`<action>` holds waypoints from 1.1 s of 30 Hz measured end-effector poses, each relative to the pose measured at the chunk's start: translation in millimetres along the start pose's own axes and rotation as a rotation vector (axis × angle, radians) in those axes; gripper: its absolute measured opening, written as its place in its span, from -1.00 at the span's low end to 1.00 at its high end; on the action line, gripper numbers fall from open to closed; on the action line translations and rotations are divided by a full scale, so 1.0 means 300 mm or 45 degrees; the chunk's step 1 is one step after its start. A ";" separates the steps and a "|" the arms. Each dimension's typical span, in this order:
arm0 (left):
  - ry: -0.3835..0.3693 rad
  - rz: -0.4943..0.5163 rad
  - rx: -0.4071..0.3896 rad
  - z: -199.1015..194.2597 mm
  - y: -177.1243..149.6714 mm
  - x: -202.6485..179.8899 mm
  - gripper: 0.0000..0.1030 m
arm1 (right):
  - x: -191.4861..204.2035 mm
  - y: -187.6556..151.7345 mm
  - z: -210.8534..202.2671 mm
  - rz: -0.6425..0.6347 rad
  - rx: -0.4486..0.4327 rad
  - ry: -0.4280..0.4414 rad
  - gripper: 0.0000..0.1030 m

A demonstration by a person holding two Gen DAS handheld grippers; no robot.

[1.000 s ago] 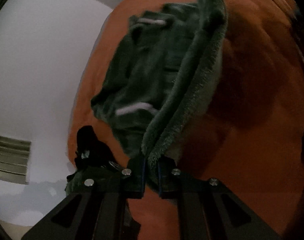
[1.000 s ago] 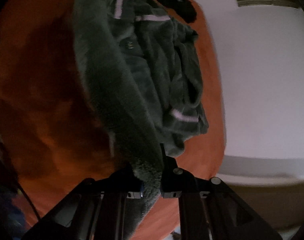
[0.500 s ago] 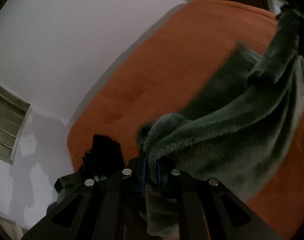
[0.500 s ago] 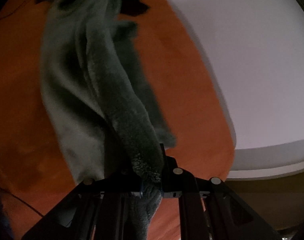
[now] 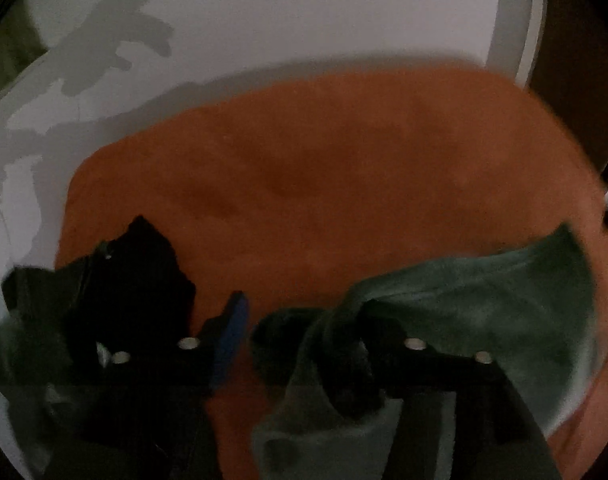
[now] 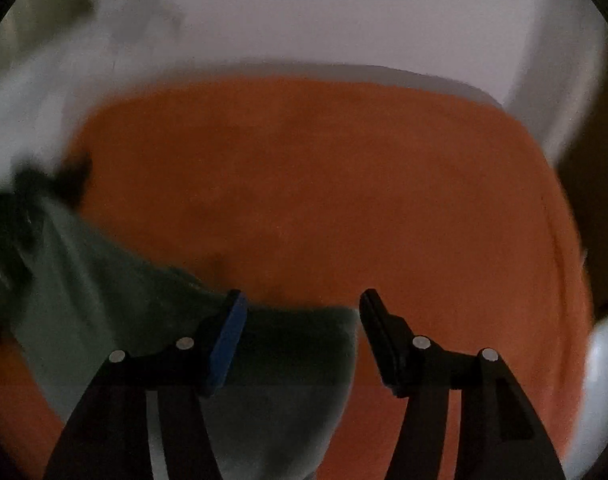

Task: Fold clothes

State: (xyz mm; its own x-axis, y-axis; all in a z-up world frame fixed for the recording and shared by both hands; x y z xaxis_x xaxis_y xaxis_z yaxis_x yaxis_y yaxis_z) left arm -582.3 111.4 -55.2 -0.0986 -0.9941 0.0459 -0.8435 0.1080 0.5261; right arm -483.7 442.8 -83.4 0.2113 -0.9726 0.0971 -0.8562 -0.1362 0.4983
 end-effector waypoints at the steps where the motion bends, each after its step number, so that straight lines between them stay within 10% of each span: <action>1: -0.021 -0.029 -0.052 -0.061 -0.031 0.021 0.22 | -0.041 -0.057 -0.016 0.075 0.001 0.058 0.17; 4: 0.096 -0.174 -0.167 -0.169 -0.166 0.153 0.57 | -0.166 -0.226 -0.065 0.301 0.004 0.231 0.18; 9: 0.213 -0.340 0.041 -0.027 -0.248 0.367 0.51 | -0.224 -0.433 0.014 0.495 0.073 0.290 0.18; 14: -0.158 -0.418 0.091 0.052 -0.362 0.315 0.52 | -0.218 -0.450 0.017 0.536 -0.002 0.247 0.18; 17: -0.185 -0.375 0.116 0.125 -0.460 0.211 0.51 | -0.210 -0.442 0.005 0.546 -0.066 0.213 -0.60; 22: -0.364 -0.495 0.113 0.191 -0.570 0.170 -0.66 | -0.197 -0.428 -0.015 0.561 -0.171 0.157 -0.93; 30: -0.153 -0.493 0.029 0.130 -0.591 0.219 -0.86 | -0.245 -0.452 -0.010 0.486 -0.166 -0.042 -0.94; 33: -0.084 -0.388 0.012 0.087 -0.609 0.183 -0.86 | -0.229 -0.470 -0.039 0.547 -0.142 0.112 -0.73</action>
State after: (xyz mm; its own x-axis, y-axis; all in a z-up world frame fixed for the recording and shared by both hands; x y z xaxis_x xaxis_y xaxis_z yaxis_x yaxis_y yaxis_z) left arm -447.4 37.5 -170.9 0.1255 -0.9777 -0.1681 -0.8444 -0.1943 0.4993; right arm -371.9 531.0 -150.2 -0.1090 -0.9160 0.3862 -0.8199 0.3025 0.4860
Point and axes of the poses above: each gripper's, at about its wrist camera, not at the fingertips, and z roughly the way its jaws point, x to its left, y to its top, the point moved 1 cm from there along z, roughly the way its jaws point, and after that the axes turned 4 degrees about -y, right-handed, at the moved point
